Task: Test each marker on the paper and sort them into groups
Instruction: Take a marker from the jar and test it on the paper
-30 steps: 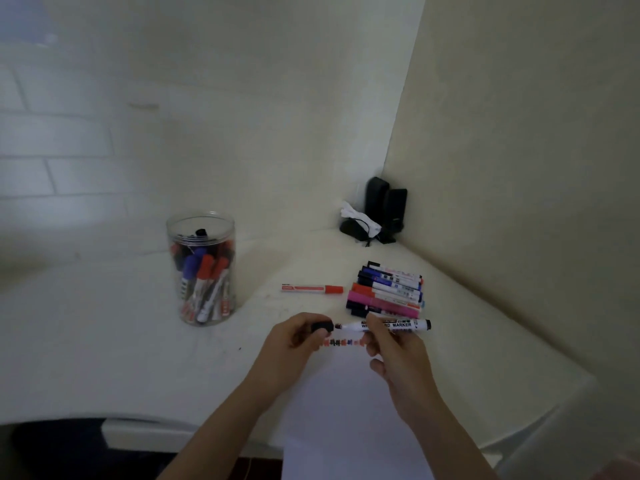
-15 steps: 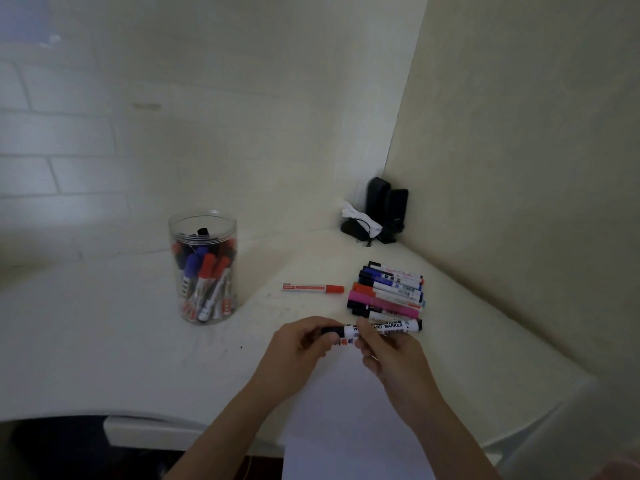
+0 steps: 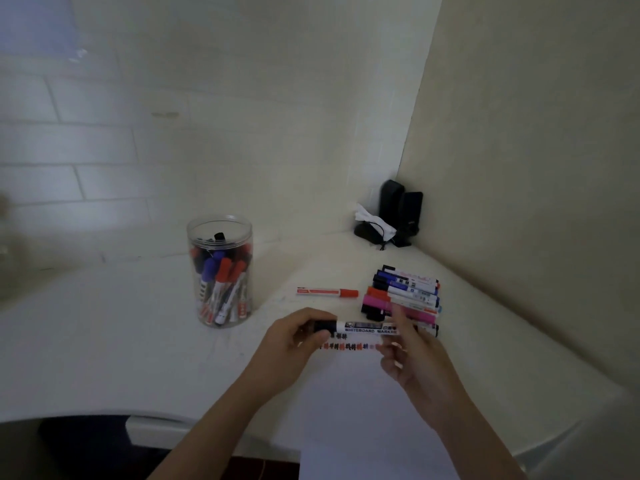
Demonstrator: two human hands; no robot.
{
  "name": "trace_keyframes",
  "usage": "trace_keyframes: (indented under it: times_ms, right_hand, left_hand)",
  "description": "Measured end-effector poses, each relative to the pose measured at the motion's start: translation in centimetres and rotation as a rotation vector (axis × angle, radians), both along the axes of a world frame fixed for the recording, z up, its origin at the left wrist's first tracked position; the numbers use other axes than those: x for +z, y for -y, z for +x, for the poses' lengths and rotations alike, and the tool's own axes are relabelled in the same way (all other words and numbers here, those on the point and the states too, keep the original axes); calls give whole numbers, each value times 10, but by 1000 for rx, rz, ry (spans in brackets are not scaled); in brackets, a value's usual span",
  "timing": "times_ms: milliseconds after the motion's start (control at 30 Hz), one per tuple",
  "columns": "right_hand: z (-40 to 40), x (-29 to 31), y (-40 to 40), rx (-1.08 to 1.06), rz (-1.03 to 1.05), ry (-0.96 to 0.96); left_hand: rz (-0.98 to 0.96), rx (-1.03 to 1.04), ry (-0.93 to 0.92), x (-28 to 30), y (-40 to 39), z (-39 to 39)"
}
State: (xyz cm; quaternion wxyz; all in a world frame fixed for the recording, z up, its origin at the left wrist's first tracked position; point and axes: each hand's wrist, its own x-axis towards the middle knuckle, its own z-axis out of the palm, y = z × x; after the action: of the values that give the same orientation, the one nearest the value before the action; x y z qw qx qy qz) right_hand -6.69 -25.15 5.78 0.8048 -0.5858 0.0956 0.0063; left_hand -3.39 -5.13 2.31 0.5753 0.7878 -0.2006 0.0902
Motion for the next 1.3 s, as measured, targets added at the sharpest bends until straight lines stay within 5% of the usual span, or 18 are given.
trace_keyframes:
  times_ms: [233, 433, 667, 767, 1033, 1300]
  right_hand:
    - [3, -6, -30, 100, -291, 95]
    - [16, 15, -80, 93, -379, 252]
    - [29, 43, -116, 139, -459, 434]
    - [34, 33, -100, 63, -457, 378]
    - [40, -10, -55, 40, -544, 204]
    - [61, -31, -18, -14, -524, 153]
  left_hand:
    - [-440, 98, -8, 40, -14, 3]
    - [-534, 313, 53, 66, -33, -7]
    - [-473, 578, 332, 125, -92, -2]
    - [-433, 684, 410, 150, -122, 17]
    - [75, 714, 387, 133, -124, 54]
    - [189, 766, 475, 141, -141, 58]
